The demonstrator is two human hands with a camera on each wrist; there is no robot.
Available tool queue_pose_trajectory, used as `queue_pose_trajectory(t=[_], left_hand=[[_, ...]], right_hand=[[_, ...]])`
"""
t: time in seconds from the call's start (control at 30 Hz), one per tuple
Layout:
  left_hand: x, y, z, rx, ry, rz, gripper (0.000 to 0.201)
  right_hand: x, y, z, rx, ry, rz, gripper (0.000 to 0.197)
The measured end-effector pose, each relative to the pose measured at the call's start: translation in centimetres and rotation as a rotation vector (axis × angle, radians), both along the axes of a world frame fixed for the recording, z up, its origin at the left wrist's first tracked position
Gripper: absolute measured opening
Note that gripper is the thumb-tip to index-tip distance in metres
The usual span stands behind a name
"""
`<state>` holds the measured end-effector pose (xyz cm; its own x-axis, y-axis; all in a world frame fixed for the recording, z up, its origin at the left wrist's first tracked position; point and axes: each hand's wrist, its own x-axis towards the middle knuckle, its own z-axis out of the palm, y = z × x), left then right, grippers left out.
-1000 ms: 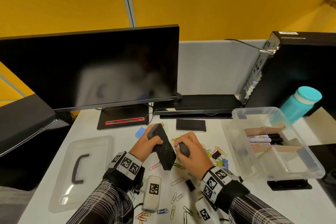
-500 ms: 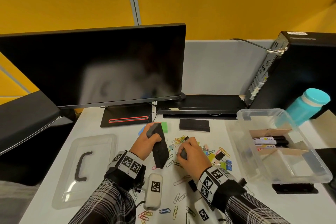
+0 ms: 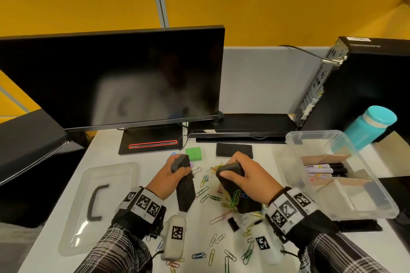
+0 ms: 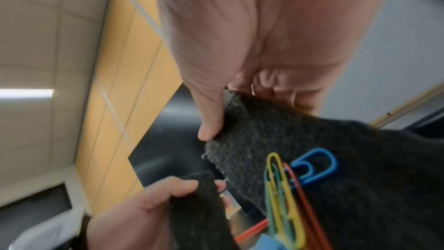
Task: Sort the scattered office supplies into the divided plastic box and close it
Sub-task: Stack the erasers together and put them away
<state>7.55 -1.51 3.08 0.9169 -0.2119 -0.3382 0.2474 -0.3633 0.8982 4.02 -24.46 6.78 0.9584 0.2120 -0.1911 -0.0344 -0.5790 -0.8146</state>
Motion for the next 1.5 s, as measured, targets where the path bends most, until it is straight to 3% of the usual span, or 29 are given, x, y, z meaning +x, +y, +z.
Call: queue_pose_trajectory(t=[0.23, 0.5, 0.6, 0.7, 0.83, 0.93, 1.13, 1.27, 1.37, 1.5], left_hand=[[-0.4, -2.5, 1.1, -0.052, -0.101, -0.028, 0.036], [-1.6, -2.5, 0.8, -0.193, -0.076, -0.124, 0.027], [-2.1, -2.4, 0.7, -0.235, -0.073, -0.122, 0.025], [-2.2, -1.9, 0.7, -0.256, -0.077, -0.124, 0.024], [-1.9, -1.0, 0.1, -0.303, -0.078, 0.013, 0.035], [-1.6, -0.3, -0.6, -0.394, -0.005, 0.123, 0.045], [-0.6, -0.5, -1.9, -0.495, 0.087, 0.239, 0.032], [0.2, 0.2, -1.4, -0.465, 0.096, 0.254, 0.043], [0.4, 0.8, -0.9, -0.438, 0.113, 0.222, 0.051], [0.2, 1.9, -1.6, -0.372, 0.117, 0.207, 0.032]], right_hand=[[1.3, 0.7, 0.4, 0.26, -0.078, 0.013, 0.023], [1.7, 5.1, -2.3, 0.649, 0.112, -0.079, 0.021], [1.7, 6.4, -3.1, 0.678, 0.113, -0.115, 0.02], [1.4, 6.8, -3.2, 0.593, 0.115, -0.083, 0.023], [-0.9, 6.5, -3.4, 0.114, -0.152, 0.105, 0.048], [-2.8, 6.2, -3.9, -0.139, -0.162, 0.322, 0.059], [-5.1, 4.5, -7.0, -0.419, -0.177, 0.454, 0.058], [-5.5, 2.4, -8.9, -0.461, -0.096, 0.509, 0.053], [-4.1, 1.2, -8.6, -0.459, -0.141, 0.428, 0.054], [1.0, -0.5, -6.7, -0.47, -0.269, 0.085, 0.027]])
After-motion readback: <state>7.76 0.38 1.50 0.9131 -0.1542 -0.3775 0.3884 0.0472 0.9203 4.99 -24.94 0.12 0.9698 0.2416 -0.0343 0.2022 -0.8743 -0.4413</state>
